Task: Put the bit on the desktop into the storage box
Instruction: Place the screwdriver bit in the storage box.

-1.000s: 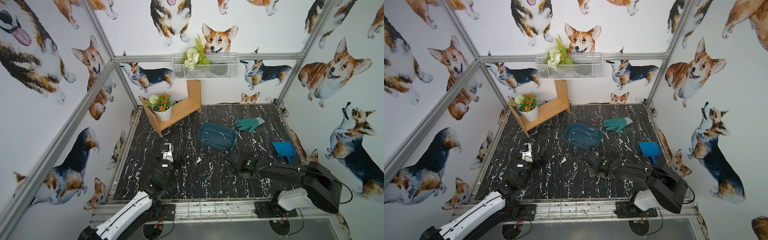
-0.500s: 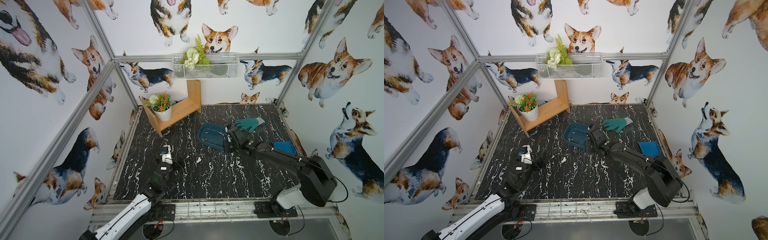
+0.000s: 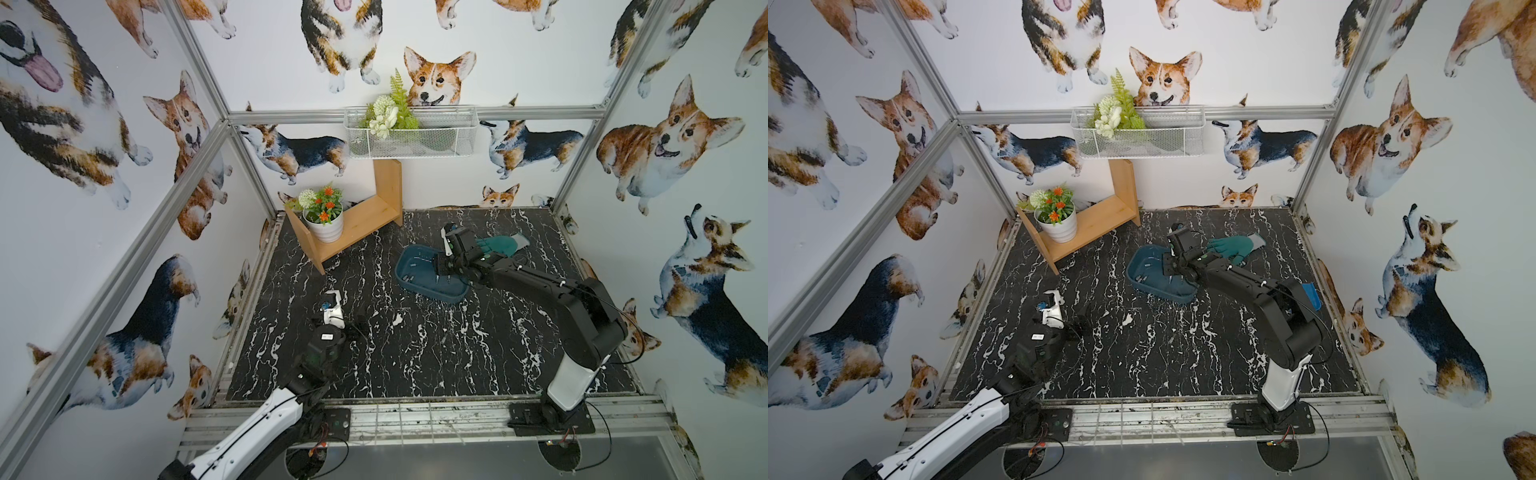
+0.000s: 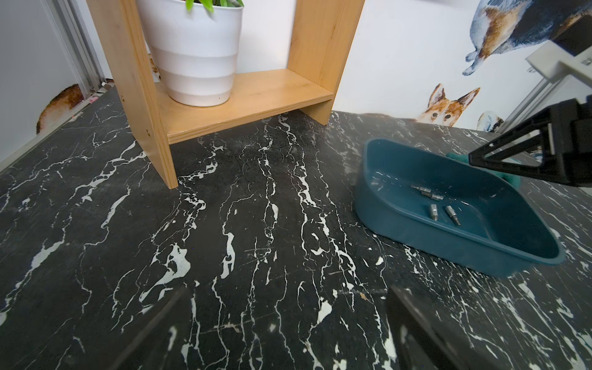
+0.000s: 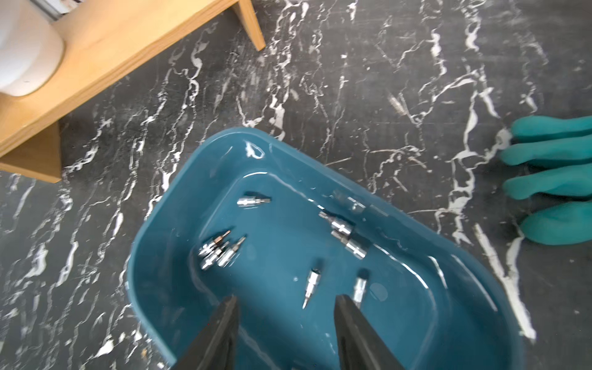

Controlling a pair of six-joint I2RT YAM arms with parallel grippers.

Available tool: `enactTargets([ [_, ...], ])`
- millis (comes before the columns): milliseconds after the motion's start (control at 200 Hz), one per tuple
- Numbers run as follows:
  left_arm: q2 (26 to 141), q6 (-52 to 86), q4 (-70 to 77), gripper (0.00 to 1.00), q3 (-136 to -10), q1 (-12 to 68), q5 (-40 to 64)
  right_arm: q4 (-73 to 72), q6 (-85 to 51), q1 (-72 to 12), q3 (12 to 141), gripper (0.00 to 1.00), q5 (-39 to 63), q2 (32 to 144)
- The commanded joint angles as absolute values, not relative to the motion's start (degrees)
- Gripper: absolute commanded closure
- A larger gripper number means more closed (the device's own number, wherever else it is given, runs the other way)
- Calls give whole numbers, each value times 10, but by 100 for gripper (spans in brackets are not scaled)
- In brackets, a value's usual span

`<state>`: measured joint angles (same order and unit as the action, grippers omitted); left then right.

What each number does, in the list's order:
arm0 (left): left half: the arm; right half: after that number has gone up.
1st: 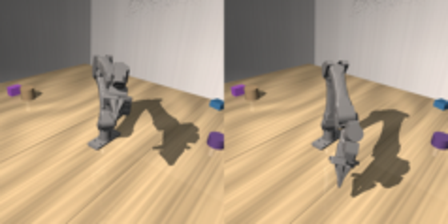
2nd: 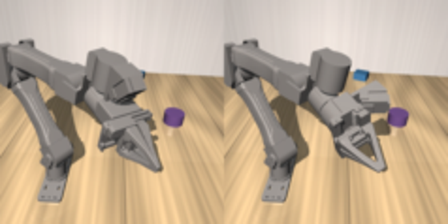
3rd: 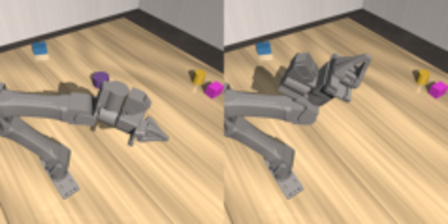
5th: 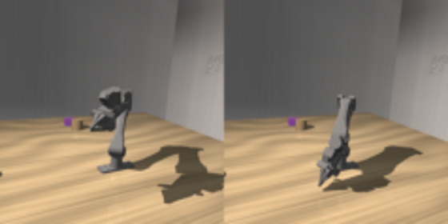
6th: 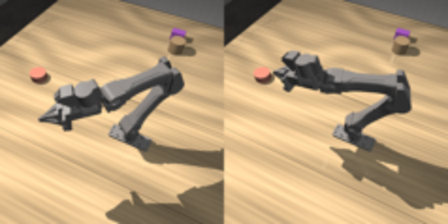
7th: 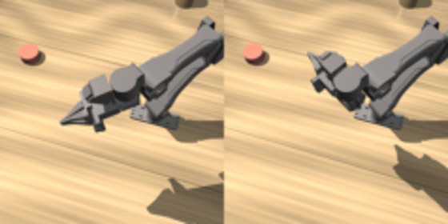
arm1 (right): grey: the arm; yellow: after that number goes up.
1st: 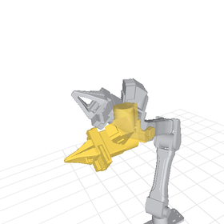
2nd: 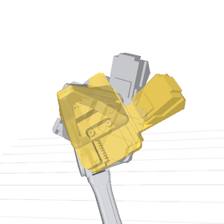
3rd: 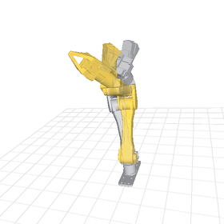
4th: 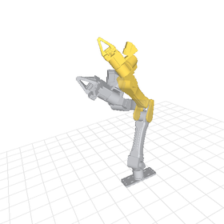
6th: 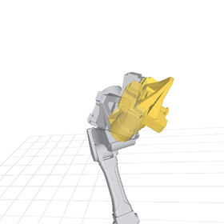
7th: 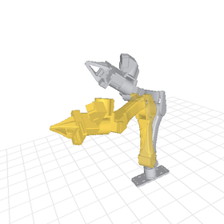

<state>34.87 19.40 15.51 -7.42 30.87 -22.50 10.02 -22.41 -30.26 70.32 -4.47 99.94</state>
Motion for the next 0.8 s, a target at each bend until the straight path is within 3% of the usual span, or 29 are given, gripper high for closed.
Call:
enactTargets([
  [0, 348, 196, 163, 0, -77, 308, -232, 98, -221, -303, 681, 44, -35, 971],
  [125, 348, 196, 163, 0, -77, 308, -234, 103, -211, -316, 626, 44, -12, 920],
  [455, 352, 195, 167, 0, -77, 308, -233, 142, -261, -424, 491, 44, -82, 818],
  [796, 352, 195, 166, 0, -77, 308, -233, 151, -333, -477, 431, 45, -85, 812],
])
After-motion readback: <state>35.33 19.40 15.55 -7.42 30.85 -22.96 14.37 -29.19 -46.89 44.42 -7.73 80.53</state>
